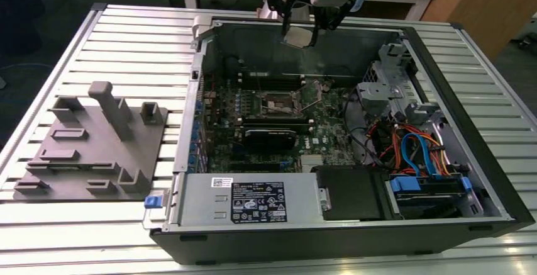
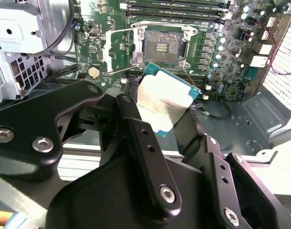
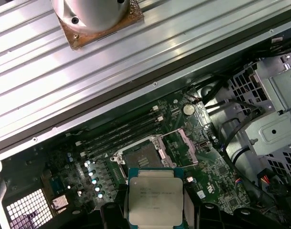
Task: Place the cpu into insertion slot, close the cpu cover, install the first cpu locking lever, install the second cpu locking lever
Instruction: 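Place the cpu into insertion slot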
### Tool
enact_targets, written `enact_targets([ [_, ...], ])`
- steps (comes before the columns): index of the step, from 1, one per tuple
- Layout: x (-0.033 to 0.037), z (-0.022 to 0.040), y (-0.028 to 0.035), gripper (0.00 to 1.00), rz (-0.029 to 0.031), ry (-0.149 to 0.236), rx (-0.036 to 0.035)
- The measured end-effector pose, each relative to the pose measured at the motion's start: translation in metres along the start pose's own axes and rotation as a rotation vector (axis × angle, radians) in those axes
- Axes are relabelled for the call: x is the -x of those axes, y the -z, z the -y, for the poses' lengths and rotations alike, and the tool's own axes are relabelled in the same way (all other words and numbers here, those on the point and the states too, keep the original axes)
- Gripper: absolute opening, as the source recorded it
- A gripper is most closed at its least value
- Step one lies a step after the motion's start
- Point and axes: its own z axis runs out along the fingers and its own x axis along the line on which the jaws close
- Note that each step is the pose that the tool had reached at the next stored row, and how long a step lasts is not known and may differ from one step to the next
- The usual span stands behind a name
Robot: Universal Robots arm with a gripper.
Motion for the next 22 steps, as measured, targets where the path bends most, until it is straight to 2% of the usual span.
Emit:
enact_targets([
  [22, -0.0003, 0.0002, 0.0, 0.54, 0.0027, -0.03, 0.0005],
])
